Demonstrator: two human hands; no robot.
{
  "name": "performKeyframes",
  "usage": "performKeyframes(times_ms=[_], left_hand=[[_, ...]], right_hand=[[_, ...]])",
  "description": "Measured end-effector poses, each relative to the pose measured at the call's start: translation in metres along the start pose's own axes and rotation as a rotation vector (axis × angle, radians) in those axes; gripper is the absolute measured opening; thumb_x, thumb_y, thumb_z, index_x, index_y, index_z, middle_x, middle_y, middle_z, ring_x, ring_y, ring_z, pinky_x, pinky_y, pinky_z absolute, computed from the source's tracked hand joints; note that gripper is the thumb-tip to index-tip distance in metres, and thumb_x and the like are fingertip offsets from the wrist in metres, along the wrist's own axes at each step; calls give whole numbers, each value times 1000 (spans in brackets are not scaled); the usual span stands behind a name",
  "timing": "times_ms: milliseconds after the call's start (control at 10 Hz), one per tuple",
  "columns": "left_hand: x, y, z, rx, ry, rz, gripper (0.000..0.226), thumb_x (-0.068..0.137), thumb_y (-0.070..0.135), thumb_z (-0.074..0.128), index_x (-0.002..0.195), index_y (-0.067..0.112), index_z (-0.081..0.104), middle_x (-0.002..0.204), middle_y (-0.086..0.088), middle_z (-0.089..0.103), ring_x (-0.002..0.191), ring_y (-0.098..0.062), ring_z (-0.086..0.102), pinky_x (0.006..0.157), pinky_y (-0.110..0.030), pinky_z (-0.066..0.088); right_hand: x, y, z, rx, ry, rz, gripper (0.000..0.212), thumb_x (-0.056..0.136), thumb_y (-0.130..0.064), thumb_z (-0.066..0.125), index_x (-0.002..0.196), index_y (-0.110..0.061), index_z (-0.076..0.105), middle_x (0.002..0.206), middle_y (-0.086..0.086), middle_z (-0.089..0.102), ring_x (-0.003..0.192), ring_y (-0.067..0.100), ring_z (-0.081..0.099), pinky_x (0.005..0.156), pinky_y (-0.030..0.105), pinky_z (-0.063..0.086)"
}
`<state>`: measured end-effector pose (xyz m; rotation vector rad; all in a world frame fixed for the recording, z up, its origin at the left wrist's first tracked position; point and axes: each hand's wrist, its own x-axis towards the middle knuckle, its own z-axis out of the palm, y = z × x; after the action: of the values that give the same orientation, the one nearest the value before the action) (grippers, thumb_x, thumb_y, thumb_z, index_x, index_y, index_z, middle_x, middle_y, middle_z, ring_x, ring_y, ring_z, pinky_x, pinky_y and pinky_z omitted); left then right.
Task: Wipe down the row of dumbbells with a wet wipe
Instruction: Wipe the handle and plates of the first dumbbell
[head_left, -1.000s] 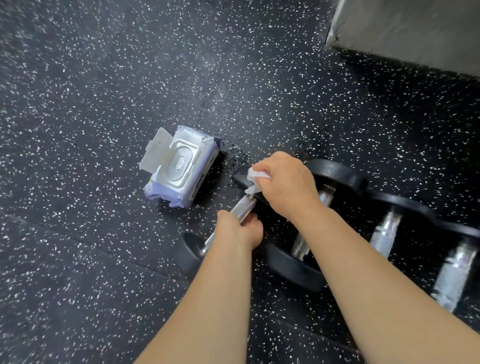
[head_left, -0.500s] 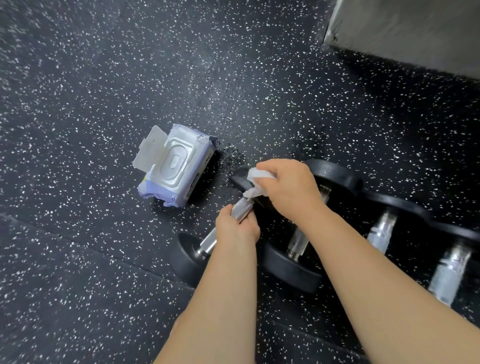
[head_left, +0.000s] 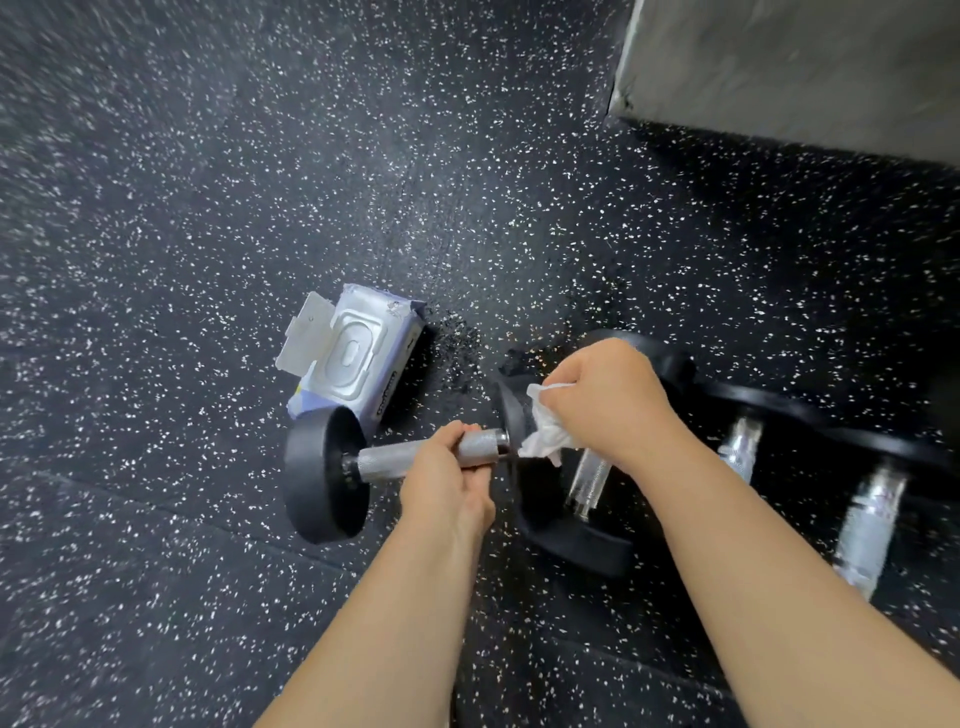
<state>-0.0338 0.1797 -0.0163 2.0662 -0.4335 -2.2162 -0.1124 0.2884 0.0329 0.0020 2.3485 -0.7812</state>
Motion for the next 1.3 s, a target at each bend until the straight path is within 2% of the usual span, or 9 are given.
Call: performKeyframes(times_ms=[100, 200, 400, 500, 600, 700, 800, 1000, 1300], left_hand=[[-11, 16, -8, 202, 21, 99, 9, 84, 0, 64, 80, 6, 60, 73, -6, 64, 61, -14, 61, 42, -20, 51], [-22, 30, -12, 384, 28, 208, 17, 83, 1, 66, 99, 2, 61, 78, -10, 68, 62, -19, 62, 37, -16, 44], [-18, 47, -8, 713, 85, 426, 35, 69, 12, 77, 100, 1, 64, 94, -20, 72, 79, -34, 69, 60, -31, 49], [9, 50, -1, 997, 60, 474, 39, 57, 14, 75, 91, 5, 59, 90, -22, 71, 80, -40, 70, 57, -34, 50], [12, 47, 9, 1180, 17, 502, 48, 55, 17, 77, 96, 2, 58, 91, -17, 68, 79, -35, 67, 63, -38, 56], [25, 39, 9, 1337, 12, 550, 27, 71, 12, 76, 91, 4, 61, 88, -15, 66, 75, -30, 62, 58, -30, 48], [40, 33, 8, 1470, -12, 557, 18, 71, 11, 73, 86, 7, 63, 84, -13, 67, 75, -31, 65, 61, -32, 54], [55, 25, 0, 1618, -73, 562, 16, 72, 7, 68, 85, 3, 61, 77, -10, 61, 77, -32, 64, 73, -45, 59], [54, 16, -4, 1787, -124, 640, 36, 95, 34, 51, 114, 3, 43, 111, -14, 59, 99, -31, 56, 83, -36, 45]], right_hand=[[-7, -4, -8, 15, -50, 40, 14, 77, -12, 61, 73, -7, 73, 77, 12, 71, 82, 31, 66, 69, 35, 55], [-13, -7, -7, -117, -143, 52, 13, 80, -13, 58, 74, -3, 66, 66, 6, 58, 74, 29, 56, 52, 25, 42], [-16, 4, 27, -79, -215, 176, 25, 79, -17, 62, 62, -17, 45, 65, 1, 46, 74, 25, 49, 51, 20, 36], [-9, 12, 43, -43, -139, 174, 4, 79, -15, 60, 77, -13, 62, 79, 7, 59, 77, 24, 52, 62, 25, 45], [0, 19, 53, 53, -74, 176, 10, 78, -14, 60, 73, -19, 66, 80, 6, 64, 72, 21, 53, 65, 26, 46], [7, 26, 59, 244, 7, 242, 30, 75, -9, 59, 46, -14, 52, 53, 5, 45, 56, 23, 45, 53, 27, 36], [11, 30, 59, 352, 105, 217, 20, 81, -14, 62, 63, -6, 69, 60, 11, 58, 61, 25, 55, 57, 29, 44], [13, 31, 54, 560, 202, 144, 19, 84, -16, 63, 70, -28, 69, 76, -13, 66, 72, 8, 62, 69, 27, 51], [30, 18, 59, 647, 351, 383, 10, 84, -33, 66, 78, -25, 68, 85, -7, 68, 88, 19, 64, 78, 33, 51]])
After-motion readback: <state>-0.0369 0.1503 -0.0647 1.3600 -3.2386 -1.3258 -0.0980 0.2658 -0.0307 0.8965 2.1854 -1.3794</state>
